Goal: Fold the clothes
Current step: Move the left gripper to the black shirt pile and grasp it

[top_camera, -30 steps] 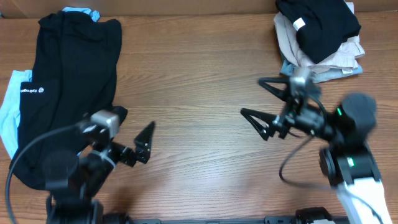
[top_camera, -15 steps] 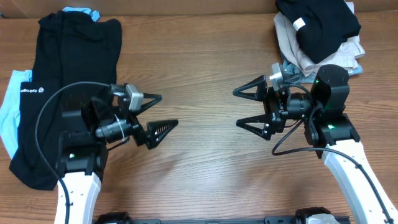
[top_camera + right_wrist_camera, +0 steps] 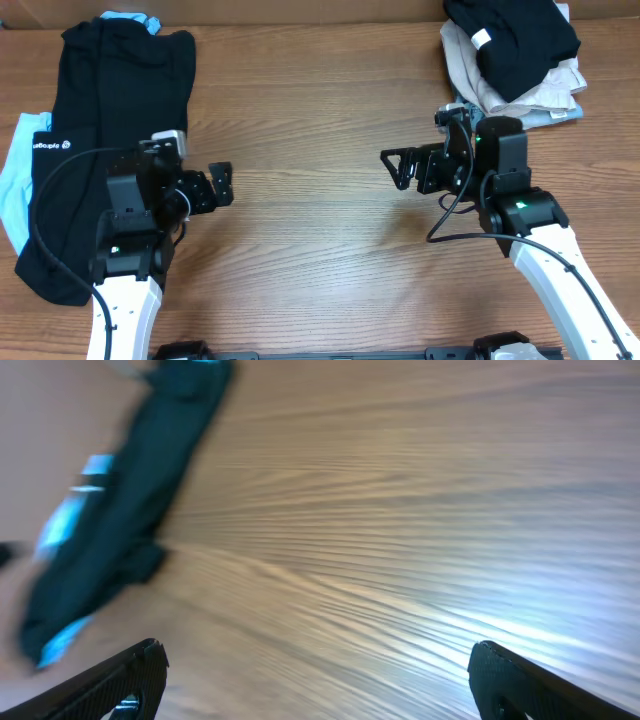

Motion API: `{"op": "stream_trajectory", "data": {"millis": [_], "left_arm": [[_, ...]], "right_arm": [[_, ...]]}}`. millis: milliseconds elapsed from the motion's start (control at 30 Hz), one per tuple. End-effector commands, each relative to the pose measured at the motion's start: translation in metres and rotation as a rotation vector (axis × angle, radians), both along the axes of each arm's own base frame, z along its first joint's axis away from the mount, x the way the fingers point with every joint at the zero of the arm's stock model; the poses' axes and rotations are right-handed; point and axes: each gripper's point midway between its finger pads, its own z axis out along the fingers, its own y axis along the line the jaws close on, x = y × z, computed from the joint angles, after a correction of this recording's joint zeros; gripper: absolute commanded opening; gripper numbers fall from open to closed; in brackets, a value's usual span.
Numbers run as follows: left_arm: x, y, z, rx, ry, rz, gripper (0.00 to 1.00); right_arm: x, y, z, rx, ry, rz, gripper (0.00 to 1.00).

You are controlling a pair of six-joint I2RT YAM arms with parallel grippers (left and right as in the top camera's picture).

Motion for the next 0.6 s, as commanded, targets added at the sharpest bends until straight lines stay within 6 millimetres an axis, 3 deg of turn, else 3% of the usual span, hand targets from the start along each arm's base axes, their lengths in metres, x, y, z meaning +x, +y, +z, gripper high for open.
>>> {"op": "stream_trajectory", "data": {"millis": [0, 167, 333, 433, 567], "left_arm": [[0.002, 0.026, 0.008, 0.102, -0.009, 0.109, 1.0], [-0.011, 0.034, 0.013, 0.17, 0.064, 0.107, 1.0], [-0.016, 0.038, 0.034, 0.207, 0.08, 0.109, 1.0], [-0.013, 0.037, 0.045, 0.204, 0.054, 0.107, 1.0], [-0.013, 0.044, 0.041, 0.231, 0.07, 0.135, 1.0]], "right_arm": [[0.01, -0.021, 0.004, -0.108, -0.03, -0.124, 1.0], [-0.006, -0.023, 0.01, -0.136, 0.069, -0.108, 1.0], [-0.019, -0.026, 0.039, -0.158, 0.137, -0.101, 1.0], [-0.017, -0.023, 0.06, -0.141, 0.11, -0.094, 1.0], [-0.005, -0.018, 0.073, -0.089, 0.062, -0.105, 1.0]]}}
